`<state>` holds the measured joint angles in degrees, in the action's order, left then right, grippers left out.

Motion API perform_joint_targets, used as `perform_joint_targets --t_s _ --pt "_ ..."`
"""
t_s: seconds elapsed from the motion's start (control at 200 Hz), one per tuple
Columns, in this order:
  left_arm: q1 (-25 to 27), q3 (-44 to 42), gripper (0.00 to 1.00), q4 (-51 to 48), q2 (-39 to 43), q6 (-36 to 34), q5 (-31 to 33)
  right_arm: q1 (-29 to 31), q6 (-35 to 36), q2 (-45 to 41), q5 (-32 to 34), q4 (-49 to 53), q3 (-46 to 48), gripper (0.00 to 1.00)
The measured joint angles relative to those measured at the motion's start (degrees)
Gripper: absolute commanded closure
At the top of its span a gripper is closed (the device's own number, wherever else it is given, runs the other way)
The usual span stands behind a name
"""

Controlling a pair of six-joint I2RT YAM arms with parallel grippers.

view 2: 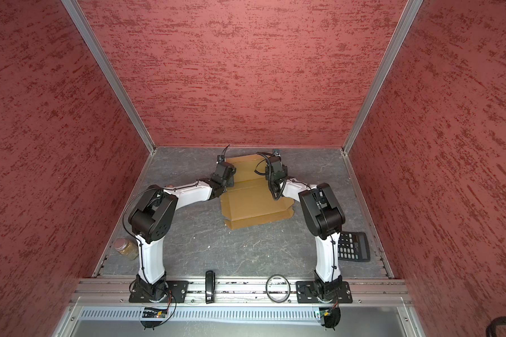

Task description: Fold the paper box

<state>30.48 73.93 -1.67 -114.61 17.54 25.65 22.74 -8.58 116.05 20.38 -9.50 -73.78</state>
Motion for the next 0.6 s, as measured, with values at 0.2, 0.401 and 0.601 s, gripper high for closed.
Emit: perform_joint_targets --t_s 0.2,0.401,0.601 --pt "0.00 0.00 0.82 0.02 0.00 0.02 -0.48 0.09 0.00 0.00 -0.02 0.09 0.00 0.77" --pt "0.07 0.00 0.76 0.15 0.00 0.04 -1.03 0.11 0.00 0.00 -0.02 0.11 0.00 0.77" --pt "0.07 0.00 0.75 0.17 0.00 0.07 -1.18 0.11 0.00 0.00 -0.02 0.11 0.00 0.77"
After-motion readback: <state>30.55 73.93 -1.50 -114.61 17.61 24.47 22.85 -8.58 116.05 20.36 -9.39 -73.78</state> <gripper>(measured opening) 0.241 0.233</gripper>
